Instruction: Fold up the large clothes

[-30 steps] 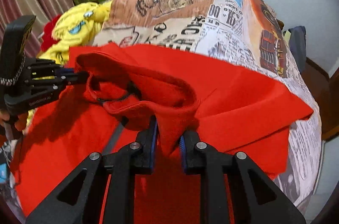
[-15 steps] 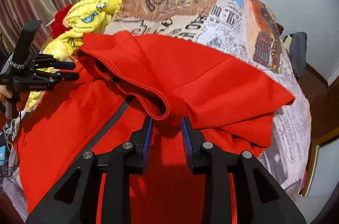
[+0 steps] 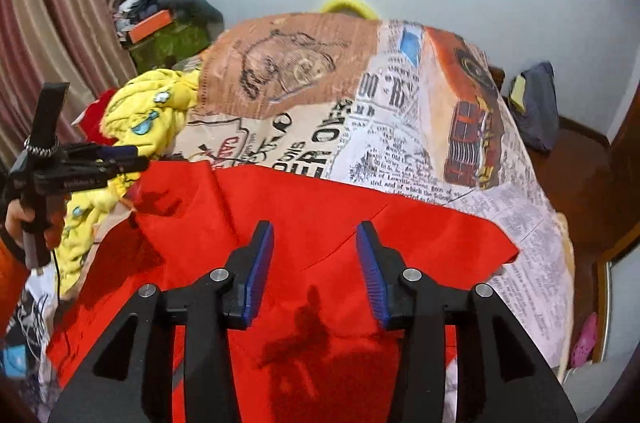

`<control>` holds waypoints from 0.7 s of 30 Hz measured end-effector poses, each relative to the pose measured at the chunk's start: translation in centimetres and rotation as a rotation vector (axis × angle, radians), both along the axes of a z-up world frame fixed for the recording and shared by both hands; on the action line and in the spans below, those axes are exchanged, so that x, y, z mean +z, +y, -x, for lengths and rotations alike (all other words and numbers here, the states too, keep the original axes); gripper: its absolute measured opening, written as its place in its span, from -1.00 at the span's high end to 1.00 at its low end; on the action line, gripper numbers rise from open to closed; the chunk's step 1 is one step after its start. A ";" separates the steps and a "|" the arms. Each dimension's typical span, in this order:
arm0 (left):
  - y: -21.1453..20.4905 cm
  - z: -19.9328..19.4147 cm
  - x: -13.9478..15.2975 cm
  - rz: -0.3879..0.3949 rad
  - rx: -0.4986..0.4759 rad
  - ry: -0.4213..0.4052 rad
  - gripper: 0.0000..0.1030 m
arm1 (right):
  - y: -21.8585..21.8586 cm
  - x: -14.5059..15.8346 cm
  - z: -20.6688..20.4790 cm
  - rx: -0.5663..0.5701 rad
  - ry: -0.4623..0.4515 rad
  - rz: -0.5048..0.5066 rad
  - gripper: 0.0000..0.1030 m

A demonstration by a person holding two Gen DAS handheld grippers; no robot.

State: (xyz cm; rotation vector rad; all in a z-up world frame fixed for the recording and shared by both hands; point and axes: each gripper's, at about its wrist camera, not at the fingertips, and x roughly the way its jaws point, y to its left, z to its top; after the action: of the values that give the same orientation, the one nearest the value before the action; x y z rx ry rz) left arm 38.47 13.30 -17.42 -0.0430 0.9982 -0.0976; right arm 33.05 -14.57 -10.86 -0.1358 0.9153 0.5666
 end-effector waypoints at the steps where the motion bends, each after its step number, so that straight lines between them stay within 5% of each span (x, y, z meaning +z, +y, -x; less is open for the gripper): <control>1: -0.4 -0.4 -0.9 -0.007 -0.003 0.021 0.08 | 0.2 -0.8 -0.3 -0.001 0.022 0.005 0.24; 7: -2.2 0.4 -5.5 0.015 -0.042 0.129 0.07 | 1.0 -5.8 -0.8 0.021 0.135 0.102 0.24; 10: -3.1 2.4 -6.1 -0.028 -0.057 0.106 0.03 | 0.7 -7.1 -0.1 0.030 0.168 0.130 0.23; 14: -3.7 4.9 -6.2 -0.092 -0.059 0.072 -0.25 | -0.5 -6.9 0.6 0.006 0.166 0.120 -0.12; 17: -4.0 6.7 -6.8 -0.144 -0.061 0.048 -0.26 | -1.0 -7.0 1.2 -0.002 0.175 0.118 -0.15; 21: -2.4 8.1 -6.9 -0.079 0.003 0.042 -0.39 | -1.5 -7.0 1.9 -0.021 0.172 0.122 -0.25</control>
State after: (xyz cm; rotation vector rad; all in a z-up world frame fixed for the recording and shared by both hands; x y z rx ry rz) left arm 30.41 10.90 -24.31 0.0265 1.0429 -0.0548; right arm 31.14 -16.10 -17.86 -0.1891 1.1180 0.5085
